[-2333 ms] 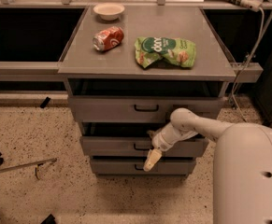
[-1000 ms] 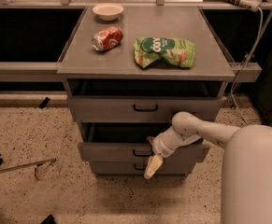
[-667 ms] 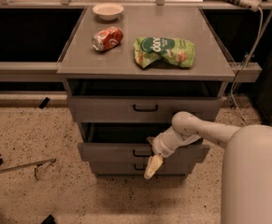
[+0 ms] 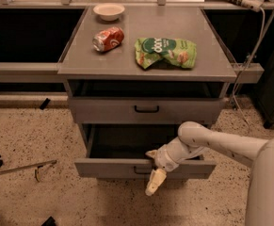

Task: Open middle drawer

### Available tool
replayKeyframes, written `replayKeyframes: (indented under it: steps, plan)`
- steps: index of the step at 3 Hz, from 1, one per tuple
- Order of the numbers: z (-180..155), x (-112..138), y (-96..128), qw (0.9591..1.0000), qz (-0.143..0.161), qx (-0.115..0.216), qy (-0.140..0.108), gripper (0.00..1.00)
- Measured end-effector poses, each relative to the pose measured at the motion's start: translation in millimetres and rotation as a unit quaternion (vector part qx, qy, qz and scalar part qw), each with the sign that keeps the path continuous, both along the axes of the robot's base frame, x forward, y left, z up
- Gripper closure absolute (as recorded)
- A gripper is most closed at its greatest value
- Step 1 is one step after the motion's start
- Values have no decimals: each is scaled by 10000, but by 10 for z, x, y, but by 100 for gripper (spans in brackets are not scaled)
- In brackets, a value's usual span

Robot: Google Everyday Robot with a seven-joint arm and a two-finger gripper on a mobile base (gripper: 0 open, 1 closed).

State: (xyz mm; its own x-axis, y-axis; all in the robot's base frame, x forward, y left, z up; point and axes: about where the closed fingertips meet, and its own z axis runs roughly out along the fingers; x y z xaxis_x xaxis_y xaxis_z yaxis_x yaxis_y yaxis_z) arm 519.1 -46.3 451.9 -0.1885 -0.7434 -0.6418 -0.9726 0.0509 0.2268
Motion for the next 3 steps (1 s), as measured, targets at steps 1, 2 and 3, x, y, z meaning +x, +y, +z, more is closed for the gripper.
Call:
replayKeyframes:
  steps: [1, 2, 3]
  plan:
    - [0, 0, 0, 10000, 1, 0, 0, 0]
    - [-16, -103, 40, 9997, 123, -189, 64, 0]
    - [25, -380, 2, 9988, 153, -388, 265, 0]
